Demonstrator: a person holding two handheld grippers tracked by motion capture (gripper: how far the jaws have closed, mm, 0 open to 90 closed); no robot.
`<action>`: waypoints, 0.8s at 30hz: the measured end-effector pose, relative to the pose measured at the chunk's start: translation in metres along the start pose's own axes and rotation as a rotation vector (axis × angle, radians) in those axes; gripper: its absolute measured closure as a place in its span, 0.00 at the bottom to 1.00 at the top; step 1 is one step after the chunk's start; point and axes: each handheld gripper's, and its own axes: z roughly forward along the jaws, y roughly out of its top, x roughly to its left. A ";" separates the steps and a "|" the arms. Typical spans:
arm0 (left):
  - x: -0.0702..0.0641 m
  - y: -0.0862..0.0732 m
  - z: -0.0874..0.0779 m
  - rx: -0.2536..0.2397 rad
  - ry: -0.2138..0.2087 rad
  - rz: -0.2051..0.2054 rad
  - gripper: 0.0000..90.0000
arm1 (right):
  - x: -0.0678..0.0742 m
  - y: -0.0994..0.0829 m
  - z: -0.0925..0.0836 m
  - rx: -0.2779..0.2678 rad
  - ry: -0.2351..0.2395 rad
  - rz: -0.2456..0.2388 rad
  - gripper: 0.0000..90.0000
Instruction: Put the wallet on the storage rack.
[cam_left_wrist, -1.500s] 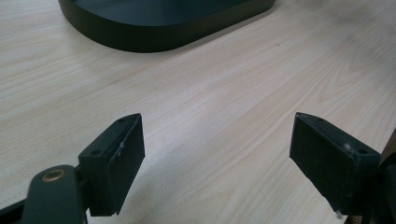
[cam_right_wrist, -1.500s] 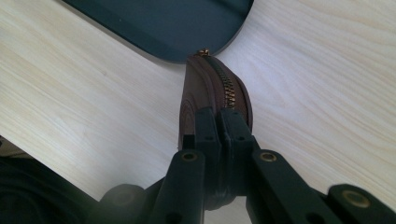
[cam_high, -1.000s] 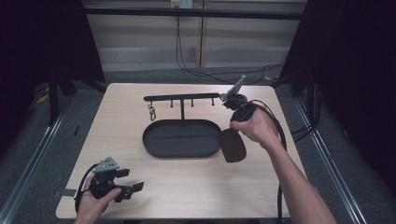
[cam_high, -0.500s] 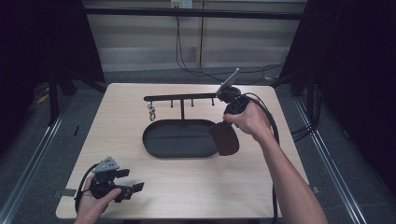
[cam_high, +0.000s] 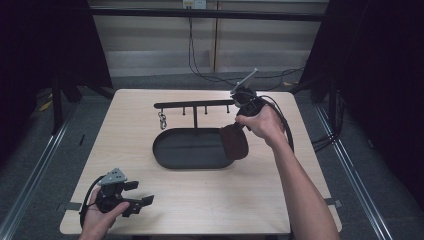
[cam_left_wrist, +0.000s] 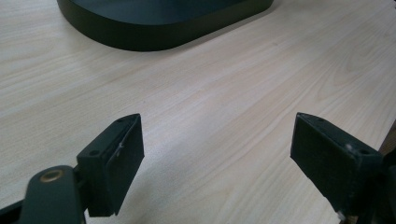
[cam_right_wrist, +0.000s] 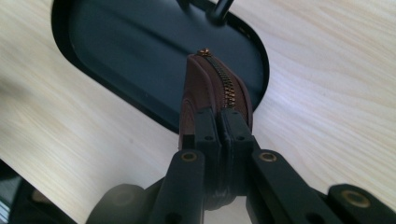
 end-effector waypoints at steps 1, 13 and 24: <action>0.000 0.000 0.000 -0.002 -0.001 0.001 0.19 | -0.002 0.000 0.002 -0.011 0.014 0.017 0.96; -0.001 0.000 0.000 0.001 0.001 0.003 0.19 | -0.012 -0.002 0.014 -0.080 0.074 0.072 0.96; 0.000 0.000 0.000 0.001 0.001 0.003 0.19 | -0.018 -0.002 0.028 -0.175 0.099 0.139 0.96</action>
